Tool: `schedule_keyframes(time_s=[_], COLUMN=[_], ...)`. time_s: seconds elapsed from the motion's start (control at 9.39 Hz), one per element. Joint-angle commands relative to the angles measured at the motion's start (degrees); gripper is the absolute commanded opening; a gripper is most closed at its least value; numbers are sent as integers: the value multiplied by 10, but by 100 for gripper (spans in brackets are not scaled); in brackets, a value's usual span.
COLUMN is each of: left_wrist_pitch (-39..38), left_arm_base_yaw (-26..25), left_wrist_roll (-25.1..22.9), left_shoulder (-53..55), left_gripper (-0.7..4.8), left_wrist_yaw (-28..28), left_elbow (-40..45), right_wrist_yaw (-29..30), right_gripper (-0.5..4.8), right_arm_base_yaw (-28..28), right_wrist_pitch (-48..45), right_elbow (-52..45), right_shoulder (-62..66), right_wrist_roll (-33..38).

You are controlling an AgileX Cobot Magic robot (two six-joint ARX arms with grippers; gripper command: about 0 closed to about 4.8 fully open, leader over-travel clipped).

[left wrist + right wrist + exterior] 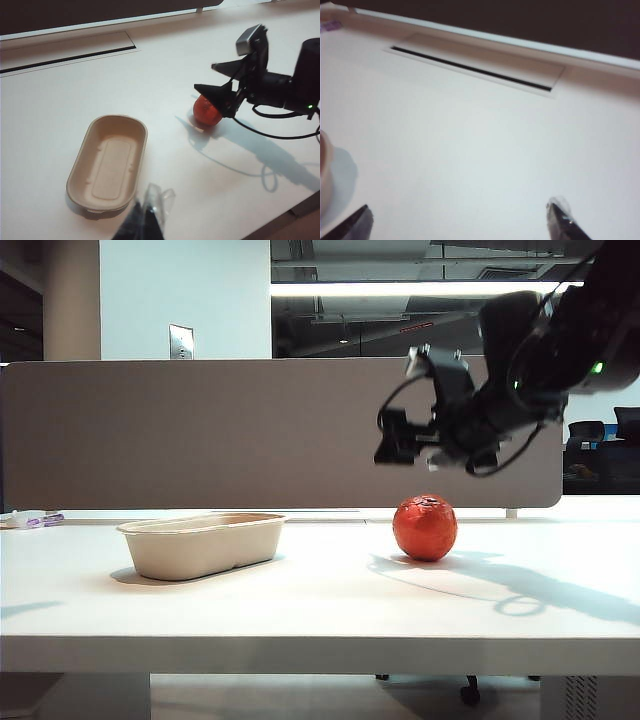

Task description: Pick up the orange and place it into the paper lunchbox.

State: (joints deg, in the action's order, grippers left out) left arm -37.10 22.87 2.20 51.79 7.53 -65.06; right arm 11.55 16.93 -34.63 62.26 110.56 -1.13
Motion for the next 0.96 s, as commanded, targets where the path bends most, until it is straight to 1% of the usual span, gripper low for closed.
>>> schedule_keyframes(time_s=[0.11, 0.21, 0.75, 0.85, 0.96], left_wrist_pitch=[8, 8, 8, 8, 8], left_arm_base_yaw=[0, 0, 0, 0, 0], left_wrist_roll=[0, 0, 0, 0, 0], left_shoulder=[-1, -1, -1, -1, -1], left_gripper=[-5, -5, -5, -5, -5], left_wrist_yaw=[3, 3, 3, 3, 3], left_elbow=[-3, -3, -3, -3, -3], right_wrist_yaw=[-16, -16, -29, -29, -29], right_gripper=[479, 479, 479, 168, 166], right_arm_base_yaw=[0, 0, 0, 0, 0], right_wrist_pitch=[3, 28, 58, 59, 58], right_elbow=[6, 6, 6, 6, 6], right_shoulder=[31, 38, 59, 59, 59], right_wrist_roll=[0, 0, -5, -4, -5])
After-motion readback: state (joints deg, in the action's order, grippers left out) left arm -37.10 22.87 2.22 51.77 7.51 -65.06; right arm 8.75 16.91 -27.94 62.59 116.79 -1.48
